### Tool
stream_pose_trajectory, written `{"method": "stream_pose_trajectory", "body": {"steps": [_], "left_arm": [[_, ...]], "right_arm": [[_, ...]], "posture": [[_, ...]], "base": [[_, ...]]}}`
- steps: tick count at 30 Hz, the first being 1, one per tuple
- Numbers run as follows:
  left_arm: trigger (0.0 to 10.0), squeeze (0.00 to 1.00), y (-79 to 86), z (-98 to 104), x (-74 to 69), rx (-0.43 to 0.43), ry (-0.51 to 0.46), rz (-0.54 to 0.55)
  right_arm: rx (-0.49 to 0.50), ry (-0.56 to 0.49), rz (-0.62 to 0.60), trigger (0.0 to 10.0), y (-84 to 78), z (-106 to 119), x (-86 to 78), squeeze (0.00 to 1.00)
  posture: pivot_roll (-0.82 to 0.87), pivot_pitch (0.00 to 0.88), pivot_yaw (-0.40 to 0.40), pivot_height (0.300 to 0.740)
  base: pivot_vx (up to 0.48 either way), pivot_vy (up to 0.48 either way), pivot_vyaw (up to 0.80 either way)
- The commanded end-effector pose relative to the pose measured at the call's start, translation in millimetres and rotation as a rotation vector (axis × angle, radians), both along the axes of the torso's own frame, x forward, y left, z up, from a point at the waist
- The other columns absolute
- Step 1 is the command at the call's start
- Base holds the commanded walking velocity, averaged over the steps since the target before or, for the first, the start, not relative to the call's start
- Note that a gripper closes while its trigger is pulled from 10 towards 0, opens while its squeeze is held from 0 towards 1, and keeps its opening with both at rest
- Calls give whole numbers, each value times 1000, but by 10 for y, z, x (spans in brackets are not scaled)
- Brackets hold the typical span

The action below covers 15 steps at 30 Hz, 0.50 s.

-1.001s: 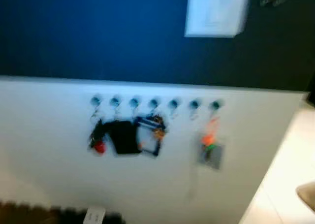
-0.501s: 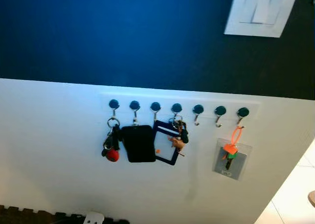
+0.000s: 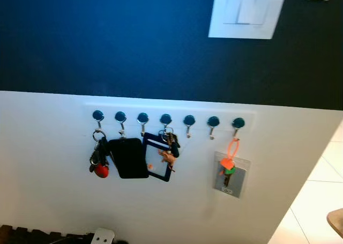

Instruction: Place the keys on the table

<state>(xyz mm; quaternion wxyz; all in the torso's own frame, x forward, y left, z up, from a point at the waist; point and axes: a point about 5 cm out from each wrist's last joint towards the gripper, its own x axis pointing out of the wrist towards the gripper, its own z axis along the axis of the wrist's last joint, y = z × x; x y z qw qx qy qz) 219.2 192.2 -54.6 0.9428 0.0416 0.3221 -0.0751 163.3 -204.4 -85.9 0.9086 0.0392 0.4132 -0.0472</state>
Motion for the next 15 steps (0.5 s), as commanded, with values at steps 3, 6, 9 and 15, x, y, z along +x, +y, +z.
{"method": "stream_pose_trajectory", "body": {"steps": [3,6,9,15], "left_arm": [[10000,0,16,-18,-31,3,12,-1],[10000,0,24,-21,-41,-4,15,-4],[10000,0,27,-22,-42,-5,18,-7],[10000,0,15,-19,-35,-7,19,-18]], "right_arm": [[-1,-2,-1,10000,-4,5,10,0],[-3,-2,-3,10000,-22,9,14,0],[-4,-2,-5,10000,-36,11,12,0],[-6,-1,-7,10000,-42,9,5,0]], "posture": [[65,5,-8,740],[64,5,-7,740],[62,5,-6,740],[61,7,-6,740]], "base": [[0,0,0],[0,0,0],[0,0,0],[0,0,0]]}}
